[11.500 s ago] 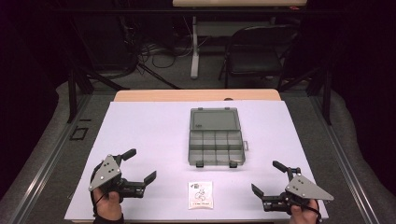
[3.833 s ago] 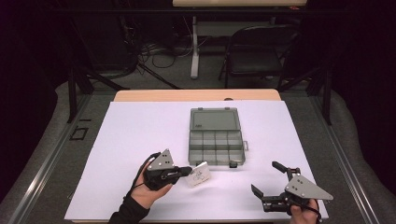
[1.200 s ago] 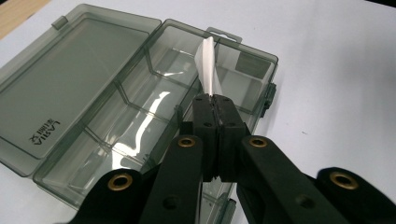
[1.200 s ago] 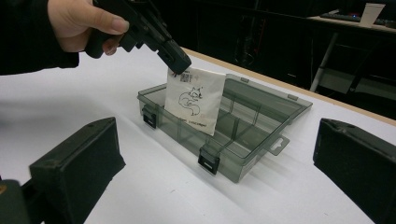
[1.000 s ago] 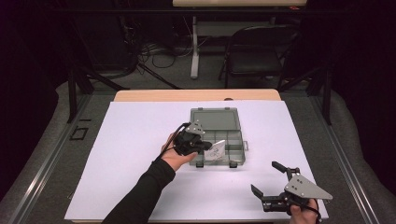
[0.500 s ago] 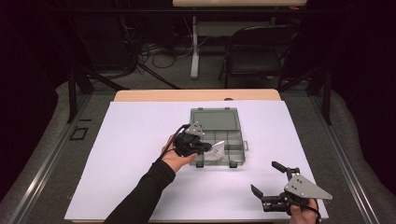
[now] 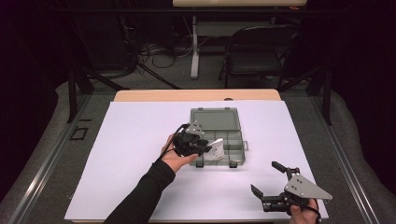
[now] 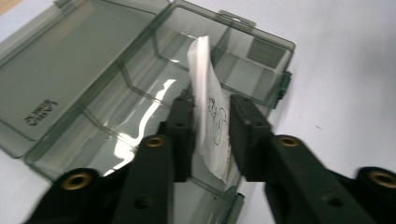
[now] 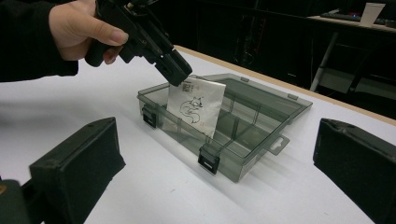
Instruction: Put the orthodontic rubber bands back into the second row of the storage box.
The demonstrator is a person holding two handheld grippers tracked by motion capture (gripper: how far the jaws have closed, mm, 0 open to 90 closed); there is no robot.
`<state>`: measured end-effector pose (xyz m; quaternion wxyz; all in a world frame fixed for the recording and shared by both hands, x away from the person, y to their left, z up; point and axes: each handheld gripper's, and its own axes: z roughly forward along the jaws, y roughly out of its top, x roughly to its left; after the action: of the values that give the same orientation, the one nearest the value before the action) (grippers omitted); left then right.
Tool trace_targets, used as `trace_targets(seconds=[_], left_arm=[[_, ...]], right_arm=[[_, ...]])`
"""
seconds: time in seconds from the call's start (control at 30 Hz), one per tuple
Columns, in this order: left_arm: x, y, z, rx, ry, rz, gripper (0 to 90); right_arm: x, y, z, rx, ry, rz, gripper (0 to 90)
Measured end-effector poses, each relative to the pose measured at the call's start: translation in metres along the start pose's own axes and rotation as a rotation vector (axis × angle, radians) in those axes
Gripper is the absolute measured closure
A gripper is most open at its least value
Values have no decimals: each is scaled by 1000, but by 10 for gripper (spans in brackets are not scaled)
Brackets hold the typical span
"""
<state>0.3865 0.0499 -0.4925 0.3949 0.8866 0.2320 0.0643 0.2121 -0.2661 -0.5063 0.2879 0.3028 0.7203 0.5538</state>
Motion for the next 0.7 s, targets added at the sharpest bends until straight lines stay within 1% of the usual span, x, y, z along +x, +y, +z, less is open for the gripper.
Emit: trace_targets(seconds=[0.07, 0.1, 0.13, 0.23, 0.53, 0.7], left_arm=[[2, 0, -1, 1, 34, -16, 549], [3, 0, -1, 2, 50, -27, 469], [4, 0, -2, 5, 58, -38, 446], [7, -2, -3, 4, 71, -54, 421], [7, -1, -4, 1, 80, -54, 418], [8, -1, -6, -2, 85, -66, 415]], right_arm=[[0, 0, 0, 0, 0, -1, 3], [0, 0, 0, -1, 0, 0, 3], [0, 0, 0, 0, 0, 0, 3], [0, 0, 0, -1, 0, 0, 3], [0, 0, 0, -1, 0, 0, 3], [0, 0, 0, -1, 1, -2, 3]])
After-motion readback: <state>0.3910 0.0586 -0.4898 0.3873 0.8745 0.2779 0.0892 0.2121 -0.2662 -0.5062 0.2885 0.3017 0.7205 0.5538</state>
